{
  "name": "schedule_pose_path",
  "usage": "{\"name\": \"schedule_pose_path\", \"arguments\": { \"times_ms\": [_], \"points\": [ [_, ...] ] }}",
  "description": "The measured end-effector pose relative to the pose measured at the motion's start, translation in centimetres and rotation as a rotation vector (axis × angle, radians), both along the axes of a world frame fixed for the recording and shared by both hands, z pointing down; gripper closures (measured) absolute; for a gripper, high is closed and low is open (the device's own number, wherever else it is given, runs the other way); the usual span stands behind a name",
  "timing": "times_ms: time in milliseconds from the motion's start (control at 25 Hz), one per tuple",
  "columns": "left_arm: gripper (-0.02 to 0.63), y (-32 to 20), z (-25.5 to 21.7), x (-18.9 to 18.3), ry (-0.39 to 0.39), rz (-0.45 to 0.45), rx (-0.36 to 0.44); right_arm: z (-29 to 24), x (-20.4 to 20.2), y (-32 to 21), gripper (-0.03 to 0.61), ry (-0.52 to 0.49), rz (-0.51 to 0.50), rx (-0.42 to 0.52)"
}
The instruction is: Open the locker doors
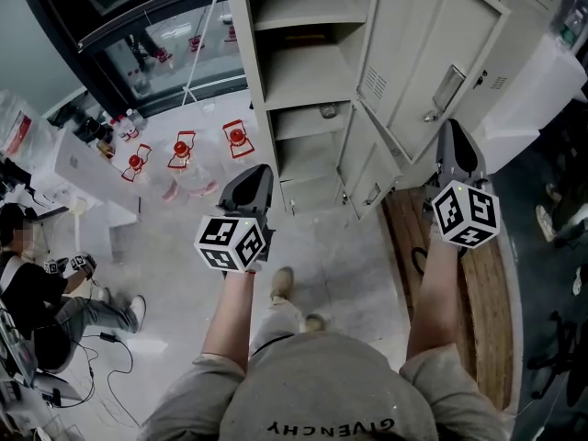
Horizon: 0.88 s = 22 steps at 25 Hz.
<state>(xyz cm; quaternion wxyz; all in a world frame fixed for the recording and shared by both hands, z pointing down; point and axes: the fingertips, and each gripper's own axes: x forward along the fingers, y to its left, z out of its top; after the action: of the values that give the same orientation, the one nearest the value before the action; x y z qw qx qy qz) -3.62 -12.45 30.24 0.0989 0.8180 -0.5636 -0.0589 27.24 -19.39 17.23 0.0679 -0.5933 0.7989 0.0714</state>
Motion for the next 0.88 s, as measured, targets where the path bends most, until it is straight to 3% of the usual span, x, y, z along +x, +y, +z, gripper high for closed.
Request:
{"name": "schedule_pose_path", "arguments": {
  "times_ms": [480,880],
  "points": [
    [0.615,0.9,1.4,-1.4,-0.029,-0.032,-0.006,5.1,-6.5,1.5,0.575,0.01,-0.236,-0.084],
    [0.615,4.5,2.5,-3.0,-0.05,-0.078,0.001,9.3,-11.5,5.2,0.577,0.019,-0.432,-0.124]
  ]
}}
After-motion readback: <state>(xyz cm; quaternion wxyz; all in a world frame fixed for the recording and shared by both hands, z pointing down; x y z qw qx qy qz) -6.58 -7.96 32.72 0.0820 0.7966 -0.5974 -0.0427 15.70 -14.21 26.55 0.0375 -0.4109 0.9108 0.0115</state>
